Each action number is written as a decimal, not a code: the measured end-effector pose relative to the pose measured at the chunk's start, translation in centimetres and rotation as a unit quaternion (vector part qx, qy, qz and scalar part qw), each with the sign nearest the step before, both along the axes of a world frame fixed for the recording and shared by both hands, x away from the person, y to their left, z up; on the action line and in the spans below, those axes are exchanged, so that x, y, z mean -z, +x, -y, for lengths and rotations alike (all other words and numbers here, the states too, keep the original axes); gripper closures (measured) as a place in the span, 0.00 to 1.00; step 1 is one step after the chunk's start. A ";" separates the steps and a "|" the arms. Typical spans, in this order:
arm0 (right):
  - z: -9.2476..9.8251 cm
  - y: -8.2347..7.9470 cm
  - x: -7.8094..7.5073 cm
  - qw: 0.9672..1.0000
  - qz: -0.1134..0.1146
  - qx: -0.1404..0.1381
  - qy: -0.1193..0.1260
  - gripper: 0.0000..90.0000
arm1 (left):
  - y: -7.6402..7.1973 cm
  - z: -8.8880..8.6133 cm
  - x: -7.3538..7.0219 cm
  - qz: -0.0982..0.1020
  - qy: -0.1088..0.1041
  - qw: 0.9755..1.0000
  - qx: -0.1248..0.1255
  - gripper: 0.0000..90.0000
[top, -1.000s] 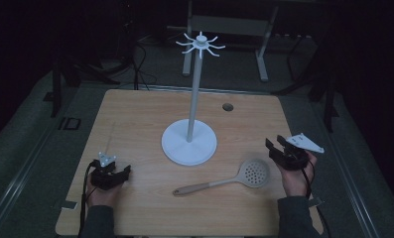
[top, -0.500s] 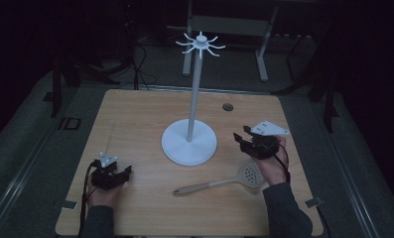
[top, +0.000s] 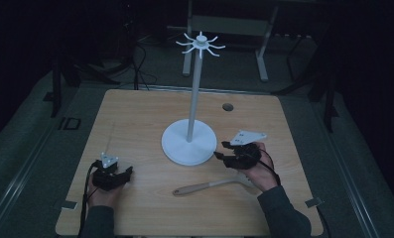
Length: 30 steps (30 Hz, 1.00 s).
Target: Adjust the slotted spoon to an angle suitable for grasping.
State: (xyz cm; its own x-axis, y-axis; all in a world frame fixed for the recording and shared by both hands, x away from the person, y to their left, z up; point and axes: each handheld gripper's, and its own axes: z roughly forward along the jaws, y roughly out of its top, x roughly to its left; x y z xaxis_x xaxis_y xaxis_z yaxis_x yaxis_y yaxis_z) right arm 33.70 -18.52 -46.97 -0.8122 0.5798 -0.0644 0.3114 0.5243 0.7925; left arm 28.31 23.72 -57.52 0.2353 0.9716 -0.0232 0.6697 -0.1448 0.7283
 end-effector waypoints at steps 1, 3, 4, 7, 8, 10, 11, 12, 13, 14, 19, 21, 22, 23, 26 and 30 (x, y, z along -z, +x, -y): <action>-0.2 -0.1 0.4 1.000 -0.005 -0.009 -0.007 0.56 | 0.0 0.0 0.0 0.000 0.001 1.000 0.001 0.42; -0.6 -0.4 1.1 0.999 -0.018 -0.028 -0.018 0.56 | 0.0 0.0 0.0 -0.001 0.003 1.000 0.001 0.41; -0.8 -0.5 1.5 0.999 -0.022 -0.036 -0.023 0.56 | 0.0 0.0 0.0 -0.001 0.003 1.000 0.001 0.41; -1.1 -0.8 2.7 0.997 -0.037 -0.051 -0.037 0.55 | 0.0 0.1 0.0 -0.001 0.003 1.000 0.003 0.41; -1.1 -0.9 3.2 0.997 -0.044 -0.055 -0.039 0.55 | 0.0 0.1 0.0 -0.001 0.004 1.000 0.003 0.41; -1.3 -1.0 4.0 0.996 -0.055 -0.061 -0.045 0.54 | 0.0 0.1 0.0 -0.001 0.006 1.000 0.003 0.41; -1.4 -1.1 4.5 0.995 -0.059 -0.066 -0.050 0.53 | 0.0 0.1 0.0 -0.001 0.006 1.000 0.003 0.41; -1.5 -1.2 4.8 0.994 -0.063 -0.069 -0.053 0.52 | 0.0 0.1 0.0 0.000 0.006 1.000 0.003 0.41; -1.6 -1.3 5.3 0.993 -0.068 -0.077 -0.059 0.52 | 0.0 0.1 0.0 0.000 0.006 1.000 0.003 0.41; -1.8 -1.4 5.6 0.992 -0.070 -0.081 -0.061 0.51 | 0.0 0.1 0.0 0.000 0.006 1.000 0.003 0.41; -2.3 -1.8 6.8 0.987 -0.090 -0.110 -0.070 0.47 | 0.0 0.1 0.0 -0.001 0.008 1.000 0.004 0.41; -2.5 -1.8 7.4 0.985 -0.100 -0.122 -0.074 0.46 | 0.0 0.1 0.0 0.000 0.009 1.000 0.004 0.41; -2.6 -1.8 7.6 0.984 -0.104 -0.126 -0.078 0.45 | 0.0 0.1 0.0 0.000 0.009 1.000 0.004 0.41; -2.7 -1.8 7.8 0.983 -0.106 -0.130 -0.080 0.45 | 0.0 0.1 0.0 -0.001 0.009 1.000 0.004 0.41; -2.8 -1.8 8.3 0.981 -0.107 -0.136 -0.092 0.45 | 0.0 0.2 0.0 0.000 0.009 1.000 0.005 0.41; -3.2 -1.7 8.8 0.977 -0.111 -0.154 -0.099 0.52 | 0.0 0.2 0.0 0.000 0.009 1.000 0.004 0.40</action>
